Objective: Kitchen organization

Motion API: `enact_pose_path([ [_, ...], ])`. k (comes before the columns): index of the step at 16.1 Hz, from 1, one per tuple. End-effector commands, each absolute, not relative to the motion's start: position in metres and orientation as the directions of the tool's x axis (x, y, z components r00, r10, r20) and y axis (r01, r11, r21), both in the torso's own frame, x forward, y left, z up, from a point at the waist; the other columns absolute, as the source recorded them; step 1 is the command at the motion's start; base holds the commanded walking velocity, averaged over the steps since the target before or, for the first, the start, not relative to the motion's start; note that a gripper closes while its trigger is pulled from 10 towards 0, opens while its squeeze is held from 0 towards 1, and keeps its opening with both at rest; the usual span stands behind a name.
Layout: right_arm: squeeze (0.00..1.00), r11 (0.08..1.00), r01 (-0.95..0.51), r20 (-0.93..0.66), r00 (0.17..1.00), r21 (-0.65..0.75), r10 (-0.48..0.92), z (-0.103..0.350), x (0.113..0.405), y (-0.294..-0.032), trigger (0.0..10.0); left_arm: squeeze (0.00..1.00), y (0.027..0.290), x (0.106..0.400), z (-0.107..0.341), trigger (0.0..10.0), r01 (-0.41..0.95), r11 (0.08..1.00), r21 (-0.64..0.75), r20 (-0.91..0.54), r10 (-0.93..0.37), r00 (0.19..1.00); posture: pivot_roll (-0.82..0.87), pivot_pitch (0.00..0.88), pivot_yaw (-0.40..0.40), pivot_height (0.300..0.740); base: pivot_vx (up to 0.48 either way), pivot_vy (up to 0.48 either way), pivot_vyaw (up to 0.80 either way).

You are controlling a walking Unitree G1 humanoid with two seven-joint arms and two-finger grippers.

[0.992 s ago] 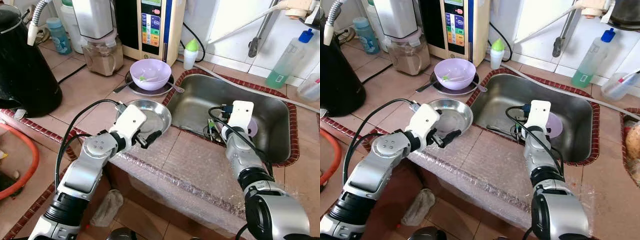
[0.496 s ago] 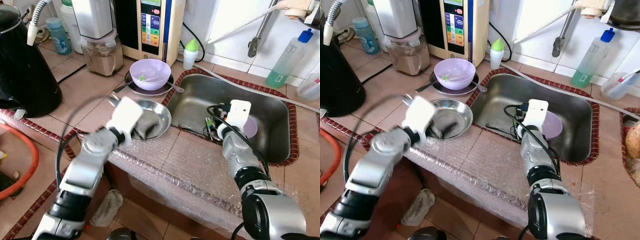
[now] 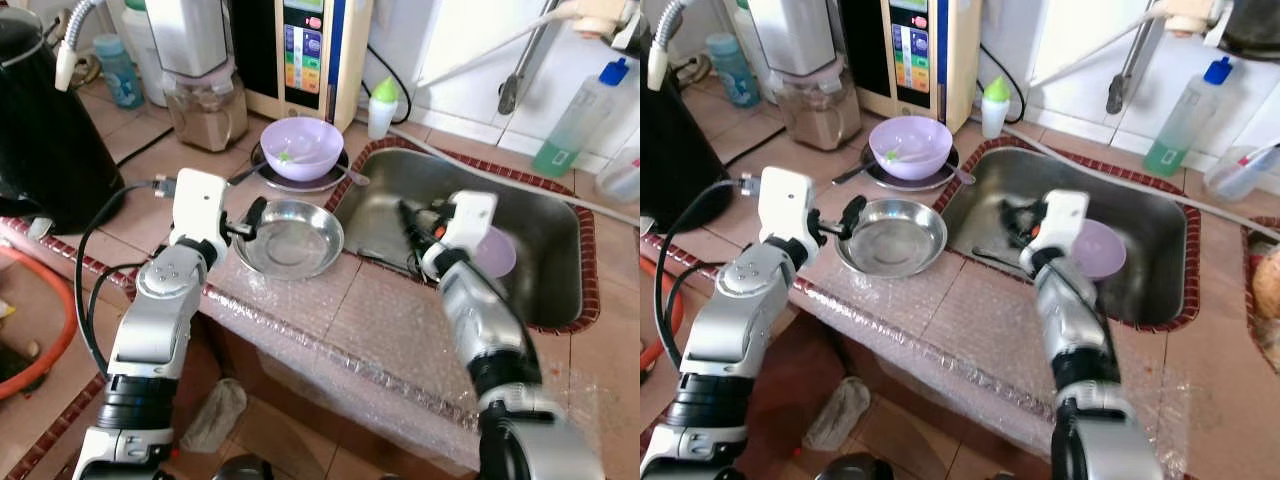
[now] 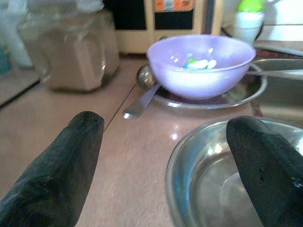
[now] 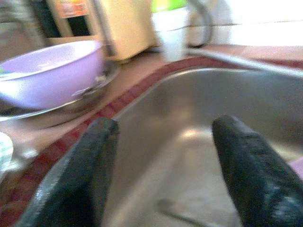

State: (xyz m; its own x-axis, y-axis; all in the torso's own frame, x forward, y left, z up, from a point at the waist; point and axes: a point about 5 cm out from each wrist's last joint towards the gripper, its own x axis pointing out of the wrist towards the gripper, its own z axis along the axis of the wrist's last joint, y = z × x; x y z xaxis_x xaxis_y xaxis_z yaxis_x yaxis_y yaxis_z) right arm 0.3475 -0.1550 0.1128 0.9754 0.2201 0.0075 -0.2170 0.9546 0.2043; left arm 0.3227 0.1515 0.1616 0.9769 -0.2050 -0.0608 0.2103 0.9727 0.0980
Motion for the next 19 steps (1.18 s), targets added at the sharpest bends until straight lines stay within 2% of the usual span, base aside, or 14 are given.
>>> enact_pose_path([
  [1,1.0,0.935,-0.288,0.032,0.957,0.207,0.287,0.119,0.343,-0.147,10.0,0.0,0.158,0.324,0.156,10.0,0.18,0.981,0.067,-0.087,-0.173,0.981,0.09,0.006,-0.02,0.74,0.0,0.0,0.0],
  [4,1.0,0.917,-0.354,0.029,0.934,0.183,0.355,0.119,0.329,-0.138,10.0,0.0,0.162,0.327,0.149,10.0,0.167,0.986,0.003,-0.146,-0.165,0.976,0.08,0.009,-0.017,0.74,0.0,0.0,0.0],
  [7,1.0,0.91,-0.367,0.038,0.93,0.195,0.366,0.127,0.325,-0.136,10.0,0.0,0.157,0.328,0.138,10.0,0.198,0.978,-0.062,-0.222,-0.207,0.953,0.07,0.008,-0.01,0.74,0.0,0.0,0.0],
  [8,0.97,0.896,-0.397,0.056,0.918,0.199,0.394,0.133,0.322,-0.132,10.0,0.0,0.154,0.328,0.135,10.0,0.227,0.97,-0.086,-0.241,-0.241,0.94,0.07,0.008,-0.009,0.74,0.0,0.0,0.0],
  [9,0.83,0.892,-0.408,0.062,0.913,0.197,0.404,0.135,0.321,-0.13,10.0,0.0,0.152,0.328,0.134,10.0,0.23,0.968,-0.1,-0.245,-0.248,0.937,0.07,0.007,-0.007,0.74,0.0,0.0,0.0],
  [10,0.63,0.888,-0.417,0.054,0.908,0.191,0.415,0.134,0.319,-0.128,10.0,0.0,0.147,0.328,0.131,10.0,0.256,0.959,-0.12,-0.269,-0.279,0.922,0.07,0.009,-0.006,0.74,0.0,0.0,0.0],
  [11,0.49,0.89,-0.415,0.049,0.909,0.192,0.413,0.133,0.318,-0.127,10.0,0.0,0.145,0.328,0.129,7.7,0.265,0.956,-0.127,-0.283,-0.291,0.914,0.07,0.01,-0.005,0.74,0.0,0.0,0.0],
  [13,0.27,0.89,-0.412,0.038,0.91,0.194,0.413,0.133,0.316,-0.126,10.0,0.0,0.142,0.326,0.126,0.2,0.27,0.947,-0.173,-0.305,-0.312,0.9,0.07,0.014,-0.002,0.74,0.0,0.0,0.0],
  [14,0.07,0.891,-0.411,0.035,0.91,0.194,0.413,0.133,0.316,-0.126,10.0,0.0,0.142,0.325,0.126,0.0,0.273,0.946,-0.176,-0.308,-0.317,0.897,0.07,0.014,-0.002,0.74,0.0,0.0,0.0],
  [15,0.0,0.892,-0.409,0.028,0.911,0.192,0.411,0.133,0.315,-0.126,10.0,0.0,0.142,0.325,0.125,0.0,0.274,0.943,-0.187,-0.314,-0.322,0.893,0.07,0.017,-0.001,0.74,0.0,0.0,0.0],
  [19,0.0,0.895,-0.405,0.019,0.912,0.186,0.409,0.133,0.315,-0.125,10.0,0.0,0.147,0.324,0.125,0.0,0.254,0.943,-0.216,-0.333,-0.316,0.888,0.07,0.019,0.001,0.74,0.0,0.0,0.0],
])
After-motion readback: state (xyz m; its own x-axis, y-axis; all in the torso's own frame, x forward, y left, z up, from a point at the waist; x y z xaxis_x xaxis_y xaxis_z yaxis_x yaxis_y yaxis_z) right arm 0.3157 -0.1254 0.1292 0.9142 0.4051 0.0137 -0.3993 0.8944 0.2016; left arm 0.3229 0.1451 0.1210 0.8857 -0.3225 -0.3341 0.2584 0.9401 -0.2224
